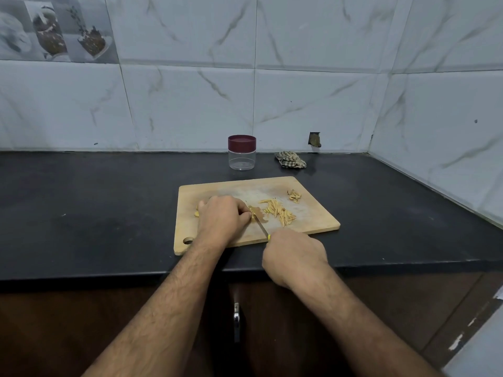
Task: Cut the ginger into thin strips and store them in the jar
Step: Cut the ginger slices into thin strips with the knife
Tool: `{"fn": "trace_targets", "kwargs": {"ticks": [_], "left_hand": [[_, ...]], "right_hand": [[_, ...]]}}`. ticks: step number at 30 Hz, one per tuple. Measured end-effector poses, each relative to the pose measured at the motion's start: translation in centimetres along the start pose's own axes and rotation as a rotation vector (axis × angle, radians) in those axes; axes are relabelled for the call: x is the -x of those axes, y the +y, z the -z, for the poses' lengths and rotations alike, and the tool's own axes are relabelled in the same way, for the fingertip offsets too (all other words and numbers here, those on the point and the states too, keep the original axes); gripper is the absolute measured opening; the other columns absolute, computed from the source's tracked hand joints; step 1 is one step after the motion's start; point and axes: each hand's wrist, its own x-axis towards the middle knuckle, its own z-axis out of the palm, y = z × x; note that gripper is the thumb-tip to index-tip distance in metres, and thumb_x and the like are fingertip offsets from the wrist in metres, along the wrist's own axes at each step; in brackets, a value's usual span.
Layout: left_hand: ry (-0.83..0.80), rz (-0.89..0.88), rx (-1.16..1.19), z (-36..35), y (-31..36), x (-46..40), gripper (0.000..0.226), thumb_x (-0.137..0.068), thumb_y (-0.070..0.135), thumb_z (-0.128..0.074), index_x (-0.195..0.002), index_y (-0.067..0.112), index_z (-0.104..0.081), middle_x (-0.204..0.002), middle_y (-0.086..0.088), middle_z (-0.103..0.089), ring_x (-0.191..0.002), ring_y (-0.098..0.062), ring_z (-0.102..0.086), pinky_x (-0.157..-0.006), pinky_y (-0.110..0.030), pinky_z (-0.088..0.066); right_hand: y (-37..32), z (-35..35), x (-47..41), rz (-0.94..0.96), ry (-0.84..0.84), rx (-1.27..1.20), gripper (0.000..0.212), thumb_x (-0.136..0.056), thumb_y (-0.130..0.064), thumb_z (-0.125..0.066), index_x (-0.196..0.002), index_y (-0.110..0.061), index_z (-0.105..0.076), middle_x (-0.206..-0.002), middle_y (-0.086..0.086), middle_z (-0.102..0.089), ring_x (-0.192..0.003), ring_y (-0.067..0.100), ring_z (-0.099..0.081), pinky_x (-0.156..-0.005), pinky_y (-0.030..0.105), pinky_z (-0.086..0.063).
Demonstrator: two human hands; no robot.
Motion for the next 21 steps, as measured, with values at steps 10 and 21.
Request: {"fn": "trace_targets", "kwargs": {"ticks": [10, 21], "left_hand": [[0.009, 0.010, 0.019, 0.1, 0.0, 0.1, 0.020, -0.089, 0.033, -0.058, -0.083, 0.033, -0.077, -0.085, 0.013, -0.071, -0.094, -0.016, -0.058, -0.090, -0.040, -0.029], [0.008, -0.021, -0.064, 0.1, 0.1, 0.1, 0.021, -0.087, 0.037, -0.056, -0.090, 0.037, -0.077, -0.092, 0.011, -0.071, -0.100, -0.018, -0.055, -0.093, -0.041, -0.032]], "right_hand": [[-0.1, 0.7, -0.6, 0.018, 0.017, -0.019, 0.026, -0.097, -0.017, -0.045, -0.119, -0.015, -0.058, -0.101, 0.003, -0.056, -0.087, 0.022, -0.050, -0.072, 0.035, -0.042], [-0.8, 0.9, -1.6, 0.036, 0.018, 0.012, 0.027, -0.097, -0.019, -0.046, -0.119, -0.016, -0.061, -0.105, 0.002, -0.060, -0.089, 0.022, -0.052, -0.074, 0.033, -0.043]]}}
